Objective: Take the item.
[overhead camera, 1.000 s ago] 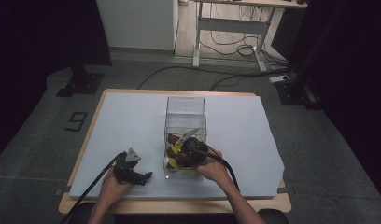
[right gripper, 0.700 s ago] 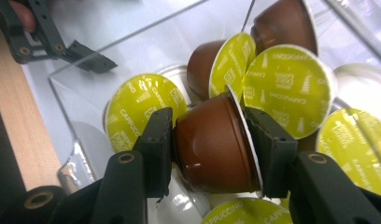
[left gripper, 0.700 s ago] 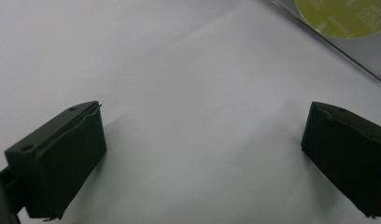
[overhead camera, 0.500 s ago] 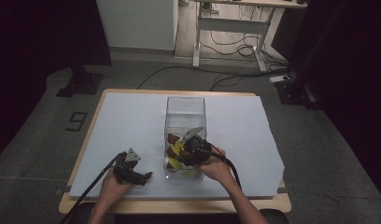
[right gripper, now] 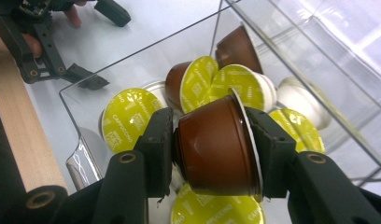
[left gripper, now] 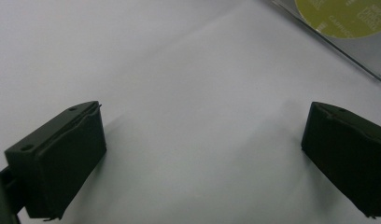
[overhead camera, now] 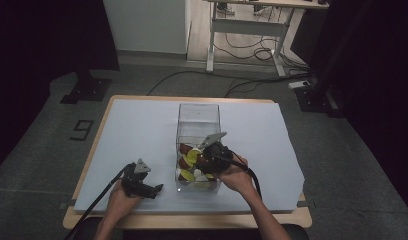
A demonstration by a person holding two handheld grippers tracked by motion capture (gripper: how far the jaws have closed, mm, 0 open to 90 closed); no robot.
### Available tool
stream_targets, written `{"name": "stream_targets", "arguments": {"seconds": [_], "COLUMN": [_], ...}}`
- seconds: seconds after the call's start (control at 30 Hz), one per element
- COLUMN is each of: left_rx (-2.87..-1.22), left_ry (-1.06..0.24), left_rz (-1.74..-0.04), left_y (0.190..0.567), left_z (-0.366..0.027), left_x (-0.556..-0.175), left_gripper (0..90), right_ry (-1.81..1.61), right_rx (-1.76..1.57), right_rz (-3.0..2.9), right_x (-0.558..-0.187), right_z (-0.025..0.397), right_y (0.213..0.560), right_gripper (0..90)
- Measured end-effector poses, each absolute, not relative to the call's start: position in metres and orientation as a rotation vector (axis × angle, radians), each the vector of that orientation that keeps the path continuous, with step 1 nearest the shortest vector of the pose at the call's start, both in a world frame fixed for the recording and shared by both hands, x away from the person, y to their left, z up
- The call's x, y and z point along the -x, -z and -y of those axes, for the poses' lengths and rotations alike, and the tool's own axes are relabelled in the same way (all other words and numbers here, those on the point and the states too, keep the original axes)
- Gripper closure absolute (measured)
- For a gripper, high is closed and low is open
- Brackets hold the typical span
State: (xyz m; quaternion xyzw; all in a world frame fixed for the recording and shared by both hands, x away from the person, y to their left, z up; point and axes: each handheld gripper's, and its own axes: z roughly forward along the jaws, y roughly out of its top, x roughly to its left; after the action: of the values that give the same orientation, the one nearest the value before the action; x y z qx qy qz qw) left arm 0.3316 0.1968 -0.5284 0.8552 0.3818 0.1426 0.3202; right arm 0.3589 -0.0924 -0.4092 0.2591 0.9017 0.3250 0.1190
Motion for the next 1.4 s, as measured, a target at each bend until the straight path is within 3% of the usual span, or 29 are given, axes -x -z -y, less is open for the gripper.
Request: {"name": "stream_targets", "arguments": {"seconds": [1.4], "left_rx": [-2.248], "left_ry": [-0.376], "left_rz": [-1.003], "left_y": [0.529], "left_z": [-0.197], "left_x": [-0.332], "left_gripper": [0.0], "right_ry": [-0.967], "right_rx": [-0.935], "right_rz": [-2.453], "right_x": [-0.364], "right_z": [0.159], "right_y": [0.387], "right_gripper": [55.0]}}
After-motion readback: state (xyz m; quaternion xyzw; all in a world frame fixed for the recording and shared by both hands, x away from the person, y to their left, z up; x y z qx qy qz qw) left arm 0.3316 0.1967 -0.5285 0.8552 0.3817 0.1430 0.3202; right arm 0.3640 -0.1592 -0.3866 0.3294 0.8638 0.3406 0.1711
